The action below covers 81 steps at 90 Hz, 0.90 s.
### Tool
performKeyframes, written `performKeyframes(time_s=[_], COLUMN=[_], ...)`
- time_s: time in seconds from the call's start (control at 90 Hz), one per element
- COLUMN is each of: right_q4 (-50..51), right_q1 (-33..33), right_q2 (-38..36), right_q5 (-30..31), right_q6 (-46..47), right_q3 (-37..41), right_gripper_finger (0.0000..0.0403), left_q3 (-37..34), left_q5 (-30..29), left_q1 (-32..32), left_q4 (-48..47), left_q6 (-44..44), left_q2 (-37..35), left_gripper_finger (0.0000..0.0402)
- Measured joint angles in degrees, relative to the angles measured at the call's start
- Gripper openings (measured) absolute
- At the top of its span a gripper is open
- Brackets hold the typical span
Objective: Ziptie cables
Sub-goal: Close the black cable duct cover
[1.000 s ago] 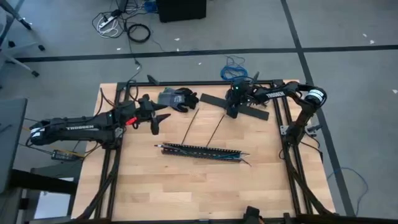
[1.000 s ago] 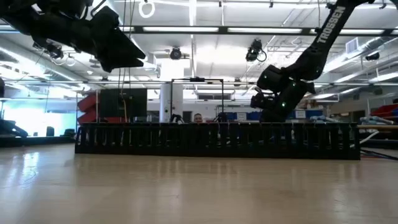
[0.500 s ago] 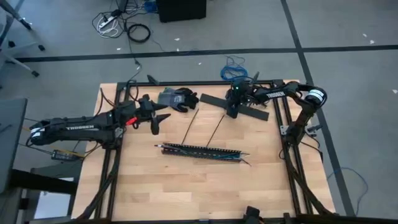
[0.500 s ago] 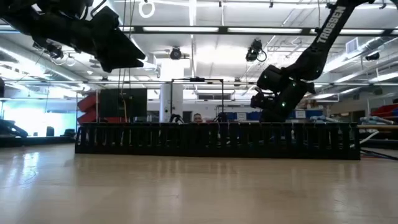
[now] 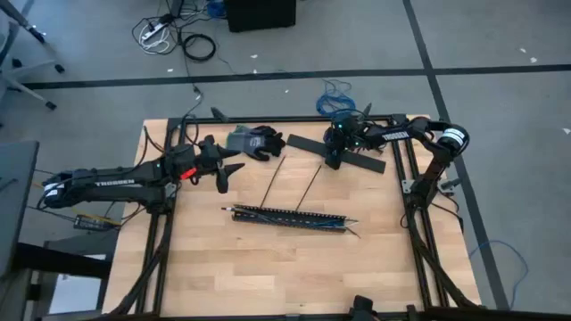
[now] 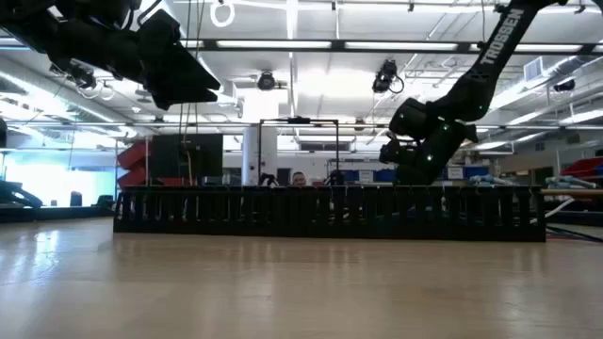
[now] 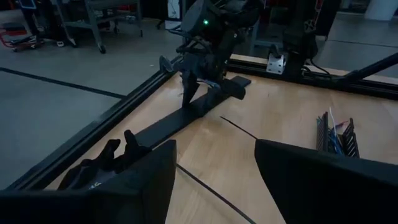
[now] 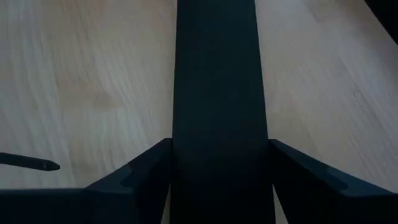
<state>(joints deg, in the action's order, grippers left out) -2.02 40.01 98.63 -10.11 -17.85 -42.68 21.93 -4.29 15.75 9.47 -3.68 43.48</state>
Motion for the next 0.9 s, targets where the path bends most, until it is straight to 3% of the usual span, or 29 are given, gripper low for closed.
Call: performKeyframes(time_s=[0.2, 0.378, 0.9], right_q4=[0.0, 0.0, 0.0], right_q1=[0.0, 0.0, -0.1], right_q2=[0.0, 0.0, 0.0], right_q5=[0.0, 0.0, 0.0], right_q6=[0.0, 0.0, -0.2], right_q3=[0.0, 0.0, 0.0], right_gripper_finger=[0.0238, 0.0238, 0.0236], left_q3=[0.0, 0.0, 0.0], left_q5=[0.2, 5.5, 5.5], left_q1=[0.0, 0.0, 0.0], left_q4=[0.0, 0.0, 2.3], left_q6=[0.0, -1.3, -1.1], left_q2=[0.0, 0.0, -0.2], left_gripper_finger=[0.0214, 0.0214, 0.0214])
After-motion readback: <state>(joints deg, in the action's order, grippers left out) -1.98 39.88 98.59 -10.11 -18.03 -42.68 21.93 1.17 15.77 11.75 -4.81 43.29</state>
